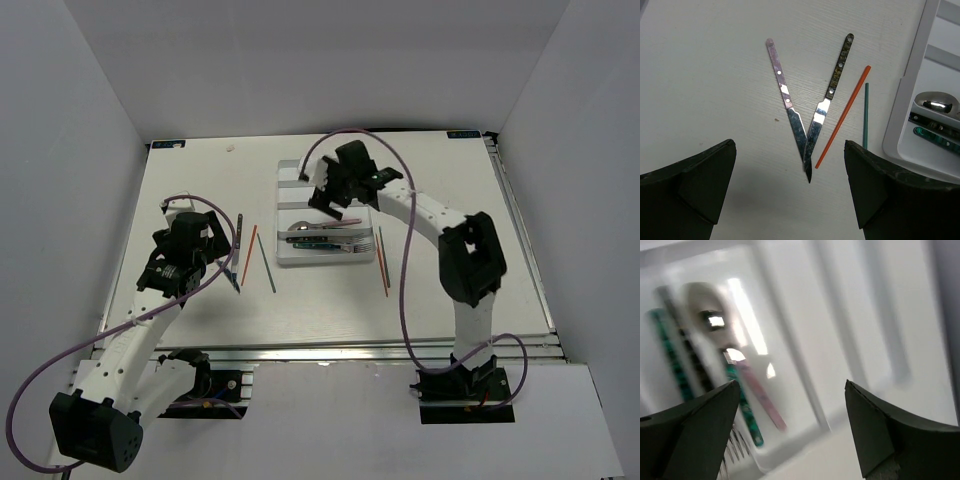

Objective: Sort the eating utensils into containers

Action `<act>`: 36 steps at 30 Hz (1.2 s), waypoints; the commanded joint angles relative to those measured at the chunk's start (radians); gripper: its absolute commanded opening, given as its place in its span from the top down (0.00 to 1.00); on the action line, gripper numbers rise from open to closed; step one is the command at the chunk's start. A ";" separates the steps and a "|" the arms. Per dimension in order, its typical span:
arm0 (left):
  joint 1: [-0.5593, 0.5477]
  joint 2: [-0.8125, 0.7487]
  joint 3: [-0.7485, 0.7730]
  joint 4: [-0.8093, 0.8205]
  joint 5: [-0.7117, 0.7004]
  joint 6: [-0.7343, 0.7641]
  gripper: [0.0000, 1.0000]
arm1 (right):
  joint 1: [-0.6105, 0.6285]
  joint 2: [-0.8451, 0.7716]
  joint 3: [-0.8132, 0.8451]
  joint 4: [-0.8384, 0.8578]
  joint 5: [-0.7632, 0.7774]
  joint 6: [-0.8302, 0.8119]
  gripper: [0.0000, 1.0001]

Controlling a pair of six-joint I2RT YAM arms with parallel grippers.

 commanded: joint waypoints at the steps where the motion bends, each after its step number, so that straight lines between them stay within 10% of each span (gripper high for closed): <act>1: -0.004 -0.007 0.004 0.010 -0.014 0.002 0.02 | -0.024 -0.237 -0.156 0.538 0.606 0.673 0.11; 11: -0.003 -0.001 0.004 0.012 -0.003 0.004 0.02 | -0.112 -0.377 -0.435 0.026 0.698 1.113 0.26; 36: -0.004 0.005 0.004 0.010 -0.005 0.004 0.02 | -0.132 -0.300 -0.629 0.098 0.521 1.167 0.53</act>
